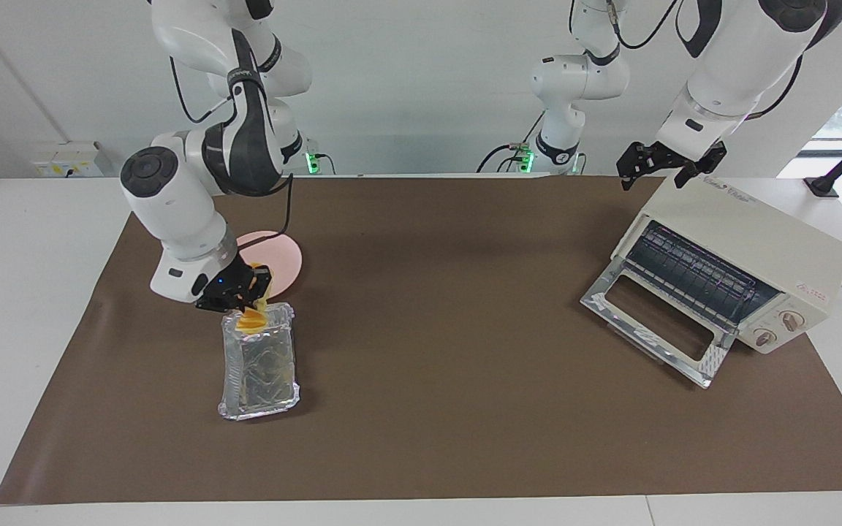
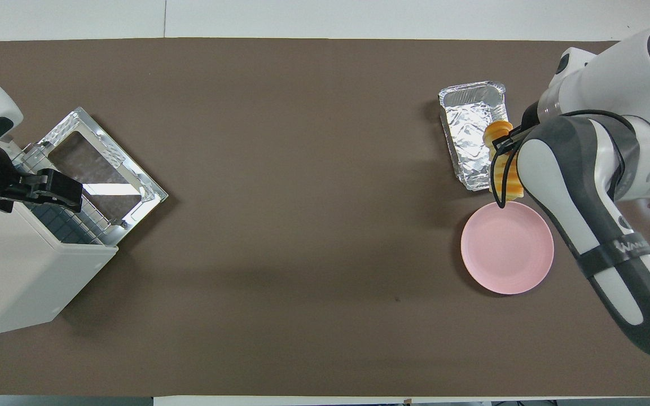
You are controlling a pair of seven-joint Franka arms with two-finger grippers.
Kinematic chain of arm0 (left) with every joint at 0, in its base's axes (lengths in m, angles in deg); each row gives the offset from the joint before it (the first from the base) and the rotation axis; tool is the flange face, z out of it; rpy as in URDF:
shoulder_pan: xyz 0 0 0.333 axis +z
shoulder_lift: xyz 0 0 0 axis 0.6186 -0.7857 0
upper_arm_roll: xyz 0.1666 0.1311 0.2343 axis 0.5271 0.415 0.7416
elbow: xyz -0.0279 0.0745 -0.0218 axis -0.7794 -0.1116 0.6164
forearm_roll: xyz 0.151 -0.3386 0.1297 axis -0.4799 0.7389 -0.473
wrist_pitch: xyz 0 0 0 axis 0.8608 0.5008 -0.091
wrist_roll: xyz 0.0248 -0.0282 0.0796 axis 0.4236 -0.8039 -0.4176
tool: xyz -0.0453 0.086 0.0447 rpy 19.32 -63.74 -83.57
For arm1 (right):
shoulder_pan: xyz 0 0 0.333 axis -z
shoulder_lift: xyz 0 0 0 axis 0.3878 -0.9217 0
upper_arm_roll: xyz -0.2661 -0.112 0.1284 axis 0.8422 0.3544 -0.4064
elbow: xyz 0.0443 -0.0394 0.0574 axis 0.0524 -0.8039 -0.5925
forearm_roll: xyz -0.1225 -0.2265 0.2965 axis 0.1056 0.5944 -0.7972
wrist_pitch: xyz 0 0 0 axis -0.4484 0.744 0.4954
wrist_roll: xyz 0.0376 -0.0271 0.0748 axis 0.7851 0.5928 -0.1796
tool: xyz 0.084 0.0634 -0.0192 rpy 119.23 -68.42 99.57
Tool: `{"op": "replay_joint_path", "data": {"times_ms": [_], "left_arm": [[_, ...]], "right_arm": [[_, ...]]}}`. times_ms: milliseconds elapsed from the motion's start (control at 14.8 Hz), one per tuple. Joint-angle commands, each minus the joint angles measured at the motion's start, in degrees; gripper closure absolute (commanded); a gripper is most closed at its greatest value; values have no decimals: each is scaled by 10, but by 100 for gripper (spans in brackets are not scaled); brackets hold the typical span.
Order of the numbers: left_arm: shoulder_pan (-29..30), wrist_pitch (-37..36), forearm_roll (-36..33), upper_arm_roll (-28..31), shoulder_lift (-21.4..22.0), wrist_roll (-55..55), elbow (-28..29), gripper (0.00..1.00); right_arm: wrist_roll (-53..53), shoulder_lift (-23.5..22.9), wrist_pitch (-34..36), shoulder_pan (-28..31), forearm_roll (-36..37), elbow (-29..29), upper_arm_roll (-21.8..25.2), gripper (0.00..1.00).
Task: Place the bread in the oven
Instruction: 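Lift the bread with the right gripper and carry it into the foil tray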
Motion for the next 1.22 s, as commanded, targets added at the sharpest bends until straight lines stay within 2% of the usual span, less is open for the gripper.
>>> {"op": "replay_joint_path", "data": {"times_ms": [0, 270, 608, 946, 1014, 1081, 1149], "left_arm": [[4, 11, 8, 0, 16, 3, 17, 0], [3, 11, 8, 0, 16, 3, 17, 0], [4, 11, 8, 0, 16, 3, 17, 0], [4, 11, 8, 0, 16, 3, 17, 0], [3, 11, 8, 1, 16, 3, 17, 0], [4, 11, 8, 0, 16, 3, 16, 0], [4, 11, 8, 0, 16, 3, 17, 0]], "right_arm": [[19, -100, 7, 8, -7, 106, 0, 100], [34, -154, 4, 8, -4, 150, 1, 100], [33, -154, -79, 7, 1, 107, 1, 100], [35, -152, -103, -2, 0, 80, 1, 100], [34, -151, -100, -2, -1, 80, 1, 66], [34, -151, -97, -2, -1, 80, 1, 1], [34, -149, -92, 0, -1, 81, 1, 0]]}}
